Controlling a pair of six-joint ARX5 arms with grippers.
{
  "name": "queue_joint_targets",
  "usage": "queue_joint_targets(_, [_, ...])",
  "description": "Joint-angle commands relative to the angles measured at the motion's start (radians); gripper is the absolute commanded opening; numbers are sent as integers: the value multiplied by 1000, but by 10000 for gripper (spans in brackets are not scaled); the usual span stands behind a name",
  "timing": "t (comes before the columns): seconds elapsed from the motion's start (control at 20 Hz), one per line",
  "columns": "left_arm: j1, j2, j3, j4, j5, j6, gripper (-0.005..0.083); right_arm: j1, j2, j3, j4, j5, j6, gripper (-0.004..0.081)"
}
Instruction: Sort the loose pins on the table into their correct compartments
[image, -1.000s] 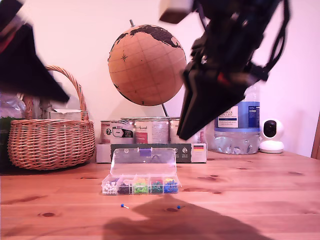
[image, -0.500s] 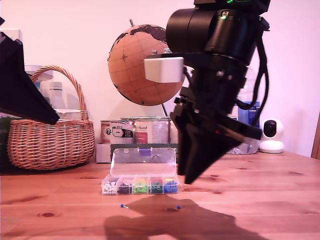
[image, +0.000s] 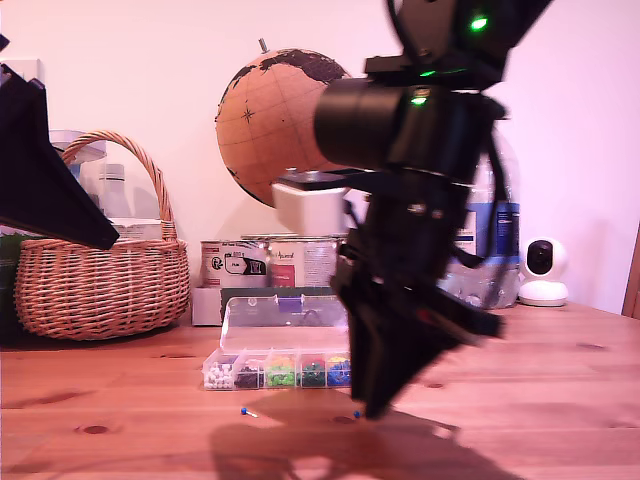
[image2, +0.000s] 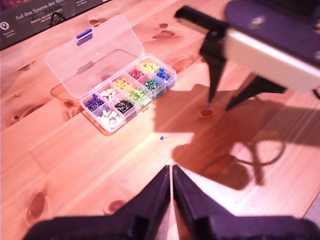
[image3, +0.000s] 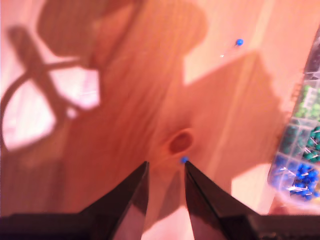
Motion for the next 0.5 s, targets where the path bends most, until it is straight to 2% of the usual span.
queue_joint_targets(0.0, [2, -3, -8, 3, 1, 4, -22, 10, 21, 28, 7, 1, -6, 197])
queue_joint_targets(0.45, [2, -3, -8, 4, 1, 4, -22, 8, 41, 32, -19, 1, 2, 197])
